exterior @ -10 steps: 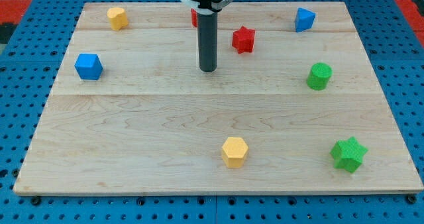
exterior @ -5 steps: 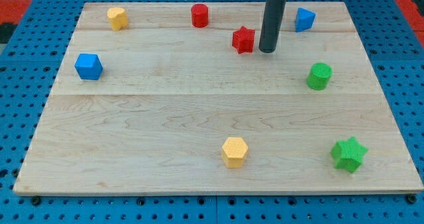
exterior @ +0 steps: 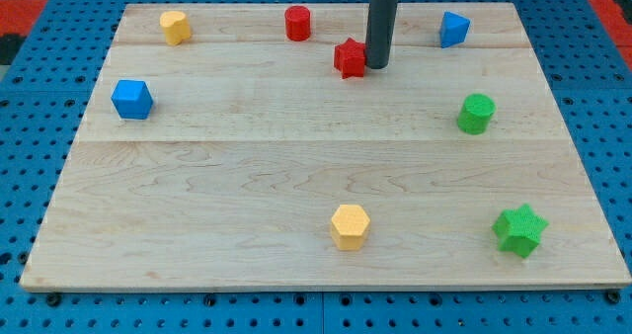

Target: Place red star to the bottom of blue cube

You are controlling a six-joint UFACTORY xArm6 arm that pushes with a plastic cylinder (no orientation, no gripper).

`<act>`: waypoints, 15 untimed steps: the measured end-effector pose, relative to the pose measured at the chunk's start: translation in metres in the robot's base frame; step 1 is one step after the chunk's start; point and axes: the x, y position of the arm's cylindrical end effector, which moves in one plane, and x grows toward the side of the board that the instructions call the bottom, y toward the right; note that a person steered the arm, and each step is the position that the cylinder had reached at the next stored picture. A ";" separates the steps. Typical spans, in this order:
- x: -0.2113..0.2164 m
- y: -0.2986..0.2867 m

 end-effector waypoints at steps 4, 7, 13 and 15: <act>-0.032 0.007; 0.007 0.030; 0.033 -0.108; 0.038 -0.108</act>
